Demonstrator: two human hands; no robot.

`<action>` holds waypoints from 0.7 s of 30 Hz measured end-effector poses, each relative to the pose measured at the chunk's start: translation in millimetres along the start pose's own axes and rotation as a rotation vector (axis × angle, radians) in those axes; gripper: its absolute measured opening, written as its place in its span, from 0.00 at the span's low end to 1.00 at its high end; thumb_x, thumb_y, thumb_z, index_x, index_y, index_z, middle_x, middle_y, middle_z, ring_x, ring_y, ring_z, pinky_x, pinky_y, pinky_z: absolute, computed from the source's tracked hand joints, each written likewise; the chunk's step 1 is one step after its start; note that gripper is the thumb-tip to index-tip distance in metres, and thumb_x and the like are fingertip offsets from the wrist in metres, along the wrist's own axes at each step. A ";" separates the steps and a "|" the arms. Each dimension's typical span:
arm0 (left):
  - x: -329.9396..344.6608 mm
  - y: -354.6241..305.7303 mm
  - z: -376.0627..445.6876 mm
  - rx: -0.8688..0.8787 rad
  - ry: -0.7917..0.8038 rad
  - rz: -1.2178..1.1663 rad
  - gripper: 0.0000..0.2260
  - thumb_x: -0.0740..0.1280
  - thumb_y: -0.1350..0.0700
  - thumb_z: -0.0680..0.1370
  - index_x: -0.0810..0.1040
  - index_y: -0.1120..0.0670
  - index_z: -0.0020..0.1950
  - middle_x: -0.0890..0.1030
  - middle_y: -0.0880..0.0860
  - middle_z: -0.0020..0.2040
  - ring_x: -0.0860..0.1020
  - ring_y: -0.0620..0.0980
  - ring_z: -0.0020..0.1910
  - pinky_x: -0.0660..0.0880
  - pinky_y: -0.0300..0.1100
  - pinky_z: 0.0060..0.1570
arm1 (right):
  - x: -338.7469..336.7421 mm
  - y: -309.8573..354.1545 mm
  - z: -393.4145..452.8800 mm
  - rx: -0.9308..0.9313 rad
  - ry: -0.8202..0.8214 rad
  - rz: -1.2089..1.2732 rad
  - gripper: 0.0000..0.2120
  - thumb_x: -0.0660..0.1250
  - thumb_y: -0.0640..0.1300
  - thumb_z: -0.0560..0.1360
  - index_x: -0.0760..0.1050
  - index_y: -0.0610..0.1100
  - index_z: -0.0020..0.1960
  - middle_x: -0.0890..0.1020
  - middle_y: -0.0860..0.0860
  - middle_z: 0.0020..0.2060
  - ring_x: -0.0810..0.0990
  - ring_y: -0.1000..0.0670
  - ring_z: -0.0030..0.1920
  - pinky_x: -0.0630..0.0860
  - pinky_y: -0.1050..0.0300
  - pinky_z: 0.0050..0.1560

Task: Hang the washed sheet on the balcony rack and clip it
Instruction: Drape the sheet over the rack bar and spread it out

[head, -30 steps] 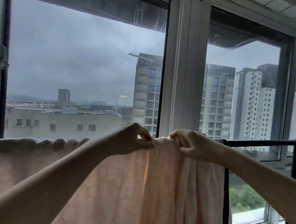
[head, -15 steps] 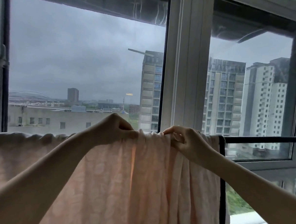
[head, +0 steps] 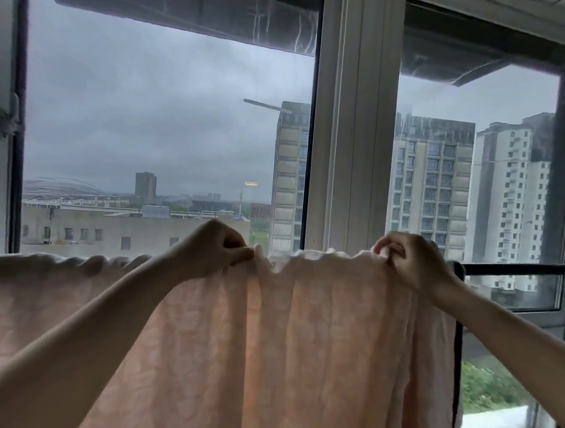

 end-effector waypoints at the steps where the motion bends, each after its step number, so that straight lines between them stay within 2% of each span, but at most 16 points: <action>1: 1.7 -1.4 0.0 0.003 -0.003 0.005 0.11 0.71 0.56 0.76 0.82 0.53 0.32 0.79 0.52 0.28 0.73 0.45 0.28 0.69 0.40 0.31 | 0.0 -1.4 -3.5 -0.046 0.021 -0.072 0.10 0.63 0.36 0.74 0.79 0.48 0.42 0.83 0.52 0.41 0.80 0.51 0.45 0.72 0.57 0.47; 3: 4.4 -3.4 -0.1 0.018 -0.026 0.021 0.10 0.71 0.56 0.76 0.83 0.59 0.37 0.82 0.59 0.33 0.78 0.53 0.32 0.74 0.46 0.36 | 1.8 8.2 -12.9 -0.180 0.063 -0.220 0.08 0.59 0.45 0.75 0.78 0.50 0.43 0.80 0.53 0.44 0.77 0.49 0.48 0.73 0.52 0.50; 5: 6.0 -6.2 -0.7 0.036 -0.050 0.044 0.09 0.70 0.56 0.76 0.83 0.60 0.38 0.83 0.59 0.35 0.81 0.58 0.38 0.77 0.52 0.41 | 5.0 20.9 -22.0 -0.267 0.109 -0.283 0.10 0.60 0.46 0.75 0.79 0.48 0.52 0.79 0.53 0.51 0.74 0.50 0.55 0.72 0.49 0.57; 7: 5.3 -11.6 -4.4 0.058 -0.086 0.131 0.09 0.69 0.55 0.76 0.84 0.58 0.39 0.83 0.56 0.36 0.81 0.55 0.39 0.78 0.50 0.42 | 10.3 28.8 -25.8 -0.294 0.143 -0.266 0.15 0.62 0.44 0.73 0.77 0.48 0.58 0.78 0.53 0.57 0.71 0.50 0.60 0.70 0.47 0.63; 9: 2.5 -23.5 -13.1 0.081 -0.146 0.280 0.08 0.68 0.52 0.77 0.84 0.53 0.42 0.85 0.52 0.39 0.82 0.51 0.40 0.78 0.46 0.43 | 14.2 34.3 -25.5 -0.300 0.141 -0.196 0.16 0.60 0.48 0.73 0.77 0.47 0.58 0.78 0.53 0.57 0.71 0.51 0.61 0.69 0.48 0.64; 11: 1.0 -36.3 -21.9 0.124 -0.217 0.349 0.08 0.67 0.51 0.78 0.84 0.51 0.44 0.85 0.50 0.42 0.82 0.48 0.41 0.79 0.45 0.44 | 16.5 38.6 -22.7 -0.318 0.117 -0.139 0.14 0.60 0.49 0.74 0.79 0.46 0.54 0.79 0.52 0.54 0.72 0.51 0.58 0.70 0.49 0.61; 15: 3.2 -46.7 -28.9 0.143 -0.258 0.316 0.07 0.68 0.52 0.78 0.84 0.52 0.44 0.85 0.50 0.42 0.82 0.48 0.40 0.77 0.42 0.43 | 17.1 42.8 -17.0 -0.353 0.042 -0.036 0.05 0.68 0.40 0.74 0.81 0.43 0.49 0.82 0.50 0.45 0.77 0.51 0.48 0.75 0.57 0.52; 19: 5.3 -45.5 -31.9 0.086 -0.286 0.311 0.06 0.68 0.57 0.77 0.84 0.54 0.43 0.85 0.52 0.39 0.81 0.48 0.38 0.78 0.44 0.44 | 6.9 19.8 -7.3 -0.282 0.017 -0.062 0.02 0.68 0.38 0.74 0.79 0.42 0.46 0.82 0.48 0.41 0.80 0.50 0.42 0.77 0.57 0.45; 21: 4.1 -40.8 -33.4 0.044 -0.307 0.308 0.05 0.69 0.58 0.76 0.84 0.54 0.43 0.85 0.52 0.38 0.81 0.50 0.38 0.77 0.43 0.44 | -3.5 -6.3 -3.5 -0.187 0.000 -0.104 0.02 0.67 0.39 0.75 0.78 0.42 0.46 0.82 0.47 0.41 0.81 0.47 0.41 0.78 0.53 0.44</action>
Point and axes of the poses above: each hand's wrist, its own z-axis towards the middle knuckle, its own x-axis out of the palm, y = z × x, the point moved 5 cm from there along z, towards the middle knuckle
